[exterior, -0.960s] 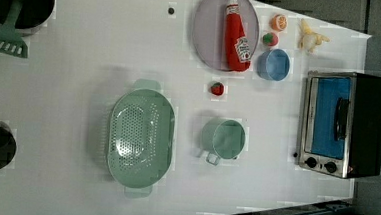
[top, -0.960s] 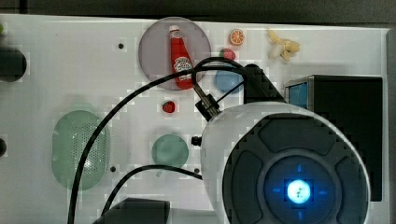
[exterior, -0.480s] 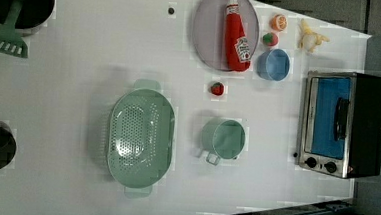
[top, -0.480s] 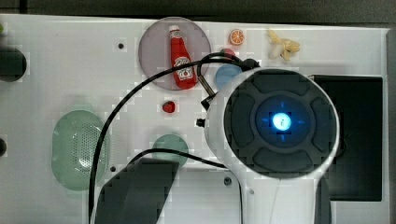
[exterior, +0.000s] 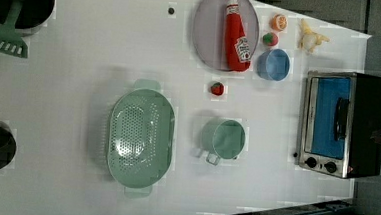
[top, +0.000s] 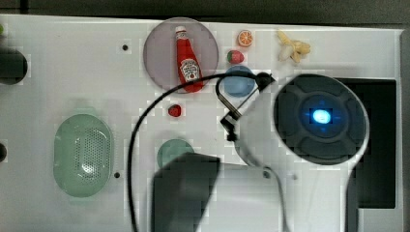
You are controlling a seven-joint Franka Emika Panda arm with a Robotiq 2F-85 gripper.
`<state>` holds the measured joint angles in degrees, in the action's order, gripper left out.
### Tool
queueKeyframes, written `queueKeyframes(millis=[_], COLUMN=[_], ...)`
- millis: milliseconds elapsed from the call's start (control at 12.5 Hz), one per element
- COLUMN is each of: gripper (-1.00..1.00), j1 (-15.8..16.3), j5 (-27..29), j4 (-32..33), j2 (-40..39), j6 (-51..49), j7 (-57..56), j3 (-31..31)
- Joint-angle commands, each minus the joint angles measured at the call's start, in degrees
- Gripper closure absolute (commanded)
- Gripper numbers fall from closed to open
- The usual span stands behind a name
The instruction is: Flap open oven.
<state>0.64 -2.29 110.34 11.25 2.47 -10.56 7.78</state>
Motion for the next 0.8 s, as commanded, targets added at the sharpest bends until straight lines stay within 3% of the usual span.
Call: queueKeyframes(millis=[80, 800], gripper=[0.65, 0.65], j1=[-2.8, -3.8], j5=[-0.6, -0.6], j4=[3.0, 9.6], j2=[0.7, -8.4], j6=[4.5, 26.9], j7=[-22.6, -57.9], j3=[5.5, 17.4])
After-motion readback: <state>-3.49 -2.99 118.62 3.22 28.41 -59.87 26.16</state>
